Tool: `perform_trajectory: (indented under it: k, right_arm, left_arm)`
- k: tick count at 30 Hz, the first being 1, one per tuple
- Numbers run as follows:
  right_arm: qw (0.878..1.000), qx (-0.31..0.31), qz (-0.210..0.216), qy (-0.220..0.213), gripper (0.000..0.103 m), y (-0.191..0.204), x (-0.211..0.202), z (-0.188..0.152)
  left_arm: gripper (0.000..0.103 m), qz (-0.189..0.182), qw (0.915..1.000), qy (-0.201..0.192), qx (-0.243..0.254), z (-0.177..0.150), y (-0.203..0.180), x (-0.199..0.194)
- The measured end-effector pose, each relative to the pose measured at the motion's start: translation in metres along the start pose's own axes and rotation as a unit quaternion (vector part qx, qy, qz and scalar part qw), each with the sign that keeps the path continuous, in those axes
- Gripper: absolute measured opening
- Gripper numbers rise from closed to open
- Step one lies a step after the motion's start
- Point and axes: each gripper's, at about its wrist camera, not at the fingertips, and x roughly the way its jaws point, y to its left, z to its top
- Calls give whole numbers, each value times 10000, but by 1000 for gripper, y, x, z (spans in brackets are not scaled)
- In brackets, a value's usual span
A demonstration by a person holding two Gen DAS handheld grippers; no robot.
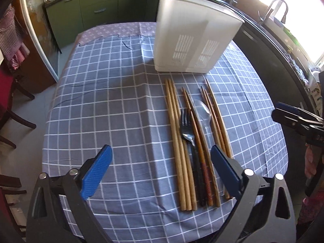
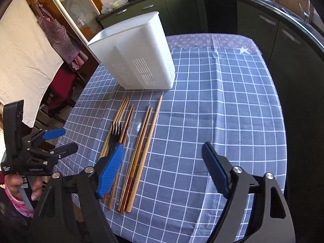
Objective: Organize utensils
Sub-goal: 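Close the left gripper on the black fork while the right grips the clear spoon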
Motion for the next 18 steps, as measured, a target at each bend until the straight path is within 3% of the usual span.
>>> perform_trajectory:
  k: [3,7,9,11,15,18]
  right_arm:
    - [9996,114,-109,237,58,-7,14,4]
    - [9982,315,110,508,58,-16,24,4]
    - [9978,279,270,545,58,-16,25,4]
    - [9982,192,262,499,58,-15,24,3]
    - [9984,213,311,420,58,-18,21,5]
    - [9987,180,296,386,58,-19,17,5]
  left_arm:
    - [67,-173,9991,395,64,2,-15,13]
    - [43,-264,9955,905,-20,3,-24,30]
    - [26,-269,9941,1050,-38,4,-28,39]
    - [17,-259,9935,1109,17,5,-33,43]
    - [8,-229,9922,1220,69,7,-41,50]
    - [7,-173,9914,1294,55,8,-43,56]
